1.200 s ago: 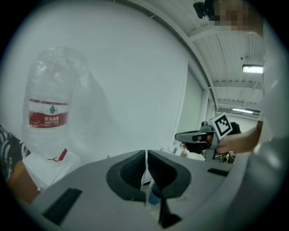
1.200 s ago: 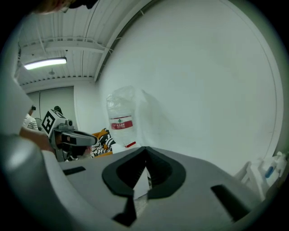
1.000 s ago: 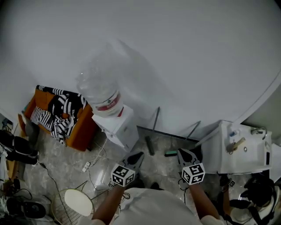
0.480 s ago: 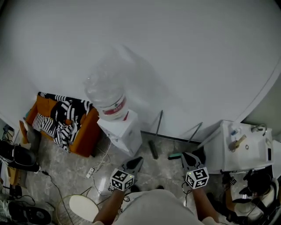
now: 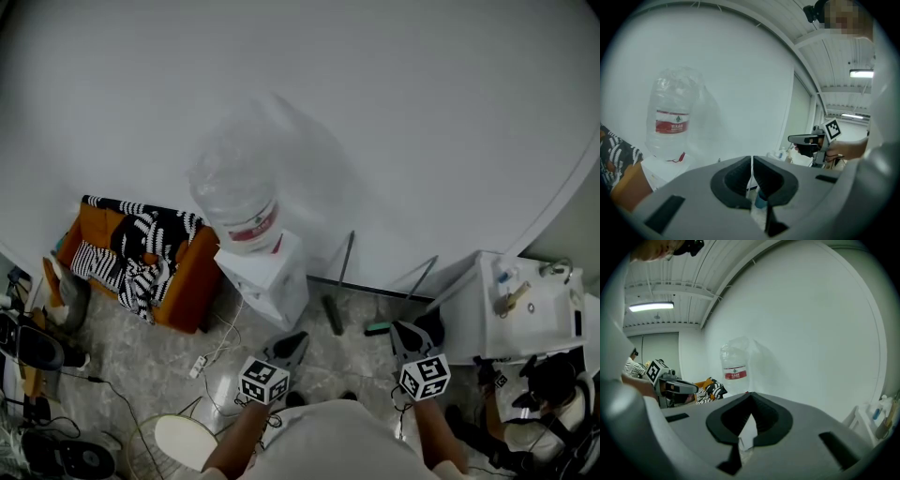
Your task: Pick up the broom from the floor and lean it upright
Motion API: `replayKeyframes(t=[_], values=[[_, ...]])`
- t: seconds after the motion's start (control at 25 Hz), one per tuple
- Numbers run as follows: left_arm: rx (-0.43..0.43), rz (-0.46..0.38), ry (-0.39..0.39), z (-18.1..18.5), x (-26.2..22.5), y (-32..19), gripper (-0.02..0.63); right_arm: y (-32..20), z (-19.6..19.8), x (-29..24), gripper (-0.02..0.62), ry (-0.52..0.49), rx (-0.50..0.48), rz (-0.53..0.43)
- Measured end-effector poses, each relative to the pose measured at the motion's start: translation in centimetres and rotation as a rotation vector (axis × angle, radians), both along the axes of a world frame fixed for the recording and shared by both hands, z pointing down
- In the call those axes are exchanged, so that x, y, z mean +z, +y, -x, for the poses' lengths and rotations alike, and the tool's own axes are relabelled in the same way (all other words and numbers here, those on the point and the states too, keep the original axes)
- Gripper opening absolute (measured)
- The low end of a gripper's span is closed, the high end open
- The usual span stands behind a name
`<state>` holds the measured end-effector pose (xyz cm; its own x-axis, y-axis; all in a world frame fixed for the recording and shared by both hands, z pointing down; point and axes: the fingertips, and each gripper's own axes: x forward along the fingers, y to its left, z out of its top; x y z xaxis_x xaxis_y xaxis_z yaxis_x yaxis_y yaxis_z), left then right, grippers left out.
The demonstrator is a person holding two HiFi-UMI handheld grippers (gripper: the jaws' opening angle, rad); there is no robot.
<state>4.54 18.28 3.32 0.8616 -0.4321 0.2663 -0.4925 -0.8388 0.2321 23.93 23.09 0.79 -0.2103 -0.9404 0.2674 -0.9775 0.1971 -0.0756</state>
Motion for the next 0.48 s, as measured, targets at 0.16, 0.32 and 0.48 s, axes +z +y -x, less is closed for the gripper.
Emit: replayKeyframes(t=[0.16,0.32,0.48], values=[[-0.007,0.002,0.004,0.27,-0.14,-0.06,0.015,-0.05,0.26,-0.15,-0.002,-0.002,-0.004,0.001],[-0.013,0.002,0.005,0.31,-0.24,-0.31,0.015,-0.27,0.37,-0.09,-0.002,-0.007,-0.007,0.003],[-0.016,0.000,0.005,-0.01,-0.16,-0.51,0.015,-0.39,0.13,0.09,-0.002,-0.010,-0.010,0.002]])
